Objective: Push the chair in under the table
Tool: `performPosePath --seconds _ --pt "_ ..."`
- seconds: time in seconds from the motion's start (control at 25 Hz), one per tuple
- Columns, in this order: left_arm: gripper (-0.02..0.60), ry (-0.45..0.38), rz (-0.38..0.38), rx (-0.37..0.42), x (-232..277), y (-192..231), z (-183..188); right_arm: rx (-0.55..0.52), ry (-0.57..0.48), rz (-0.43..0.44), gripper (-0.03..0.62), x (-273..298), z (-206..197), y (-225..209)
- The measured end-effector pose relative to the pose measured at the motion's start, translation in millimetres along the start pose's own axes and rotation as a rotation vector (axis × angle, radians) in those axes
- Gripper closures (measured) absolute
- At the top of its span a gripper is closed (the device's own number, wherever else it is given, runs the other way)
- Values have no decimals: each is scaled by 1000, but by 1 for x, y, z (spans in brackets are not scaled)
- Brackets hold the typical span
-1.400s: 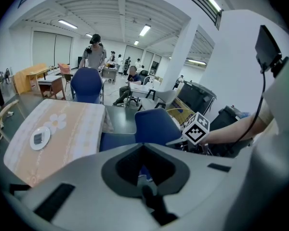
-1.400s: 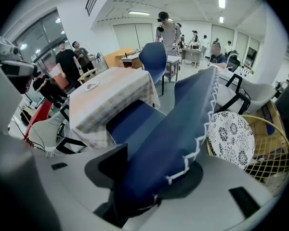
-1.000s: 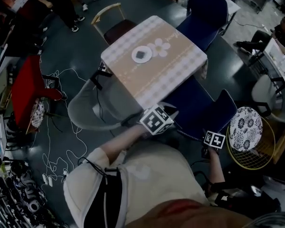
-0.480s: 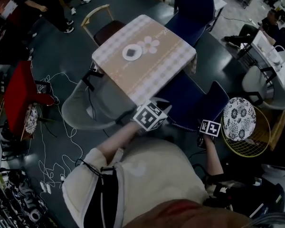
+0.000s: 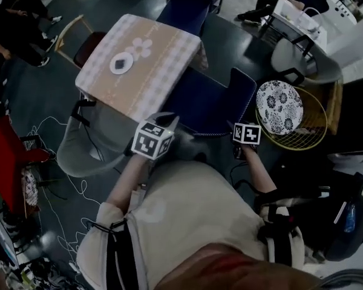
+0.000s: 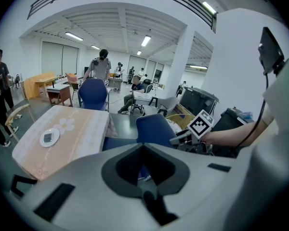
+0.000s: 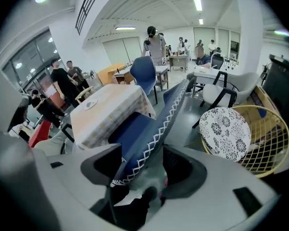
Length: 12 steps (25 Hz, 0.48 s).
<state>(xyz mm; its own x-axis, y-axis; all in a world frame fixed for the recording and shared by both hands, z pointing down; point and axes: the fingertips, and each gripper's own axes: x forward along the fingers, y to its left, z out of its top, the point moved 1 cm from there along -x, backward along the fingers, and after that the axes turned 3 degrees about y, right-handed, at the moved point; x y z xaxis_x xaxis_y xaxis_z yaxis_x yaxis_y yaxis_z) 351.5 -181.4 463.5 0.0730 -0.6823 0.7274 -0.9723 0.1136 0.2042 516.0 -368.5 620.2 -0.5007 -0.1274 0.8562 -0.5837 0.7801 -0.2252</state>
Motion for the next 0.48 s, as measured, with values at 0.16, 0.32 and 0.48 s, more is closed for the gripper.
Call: performPosePath --seconds 0.16,0.32,0.48 --pt "572 -1 0 15 5 -17 5 35 -86 25 343 -32 5 -9" --pt "572 -15 0 44 10 -34 15 6 -135 45 577 -53 7 -5" --pt "572 -19 -1 69 14 -56 18 -33 -159 128 582 -66 3 6"
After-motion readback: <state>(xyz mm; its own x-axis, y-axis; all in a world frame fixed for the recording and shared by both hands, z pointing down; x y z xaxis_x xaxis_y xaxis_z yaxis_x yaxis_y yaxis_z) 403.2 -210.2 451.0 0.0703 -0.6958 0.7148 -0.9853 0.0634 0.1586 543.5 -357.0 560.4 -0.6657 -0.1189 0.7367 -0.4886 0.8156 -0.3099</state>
